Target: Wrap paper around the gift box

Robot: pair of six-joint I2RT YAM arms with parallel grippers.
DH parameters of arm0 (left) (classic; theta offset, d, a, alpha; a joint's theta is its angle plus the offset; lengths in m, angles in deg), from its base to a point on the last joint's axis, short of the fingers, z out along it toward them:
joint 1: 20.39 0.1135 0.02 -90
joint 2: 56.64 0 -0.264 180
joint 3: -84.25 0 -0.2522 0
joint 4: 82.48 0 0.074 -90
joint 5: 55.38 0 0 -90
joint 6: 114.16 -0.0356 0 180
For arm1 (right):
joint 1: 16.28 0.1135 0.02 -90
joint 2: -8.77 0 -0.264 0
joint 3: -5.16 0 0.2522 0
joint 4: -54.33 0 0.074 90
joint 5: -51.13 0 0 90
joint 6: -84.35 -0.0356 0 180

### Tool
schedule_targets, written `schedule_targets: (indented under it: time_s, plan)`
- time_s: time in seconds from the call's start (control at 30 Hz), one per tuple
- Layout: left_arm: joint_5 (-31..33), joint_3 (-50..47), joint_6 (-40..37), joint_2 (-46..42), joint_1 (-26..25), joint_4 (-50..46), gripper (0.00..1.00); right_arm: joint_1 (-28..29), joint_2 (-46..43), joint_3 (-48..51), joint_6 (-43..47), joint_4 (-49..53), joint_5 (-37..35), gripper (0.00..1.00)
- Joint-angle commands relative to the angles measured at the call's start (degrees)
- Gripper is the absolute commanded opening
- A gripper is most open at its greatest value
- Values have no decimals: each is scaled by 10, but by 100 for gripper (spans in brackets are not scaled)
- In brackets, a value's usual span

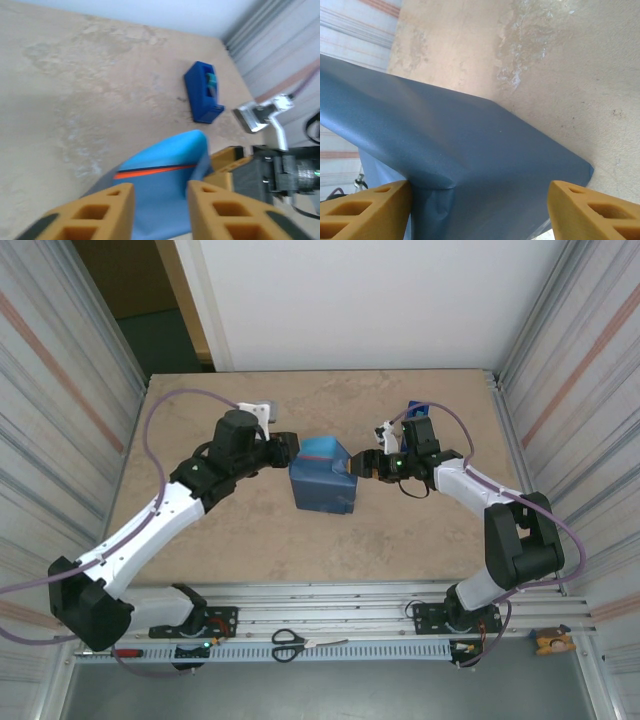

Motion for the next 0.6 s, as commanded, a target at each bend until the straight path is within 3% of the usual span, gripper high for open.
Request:
schedule_targets:
  time_s: [0.0,0.2,0.57]
  plan:
    - [-62,37,-22,43,-33,11,22,13,15,0,10,55,-24,70]
    - [-74,119,-39,156,-72,-14,15,14,17,-2,13,60,-25,70]
    - [-32,143,-25,237,-74,-33,13,15,16,-4,16,65,-20,70]
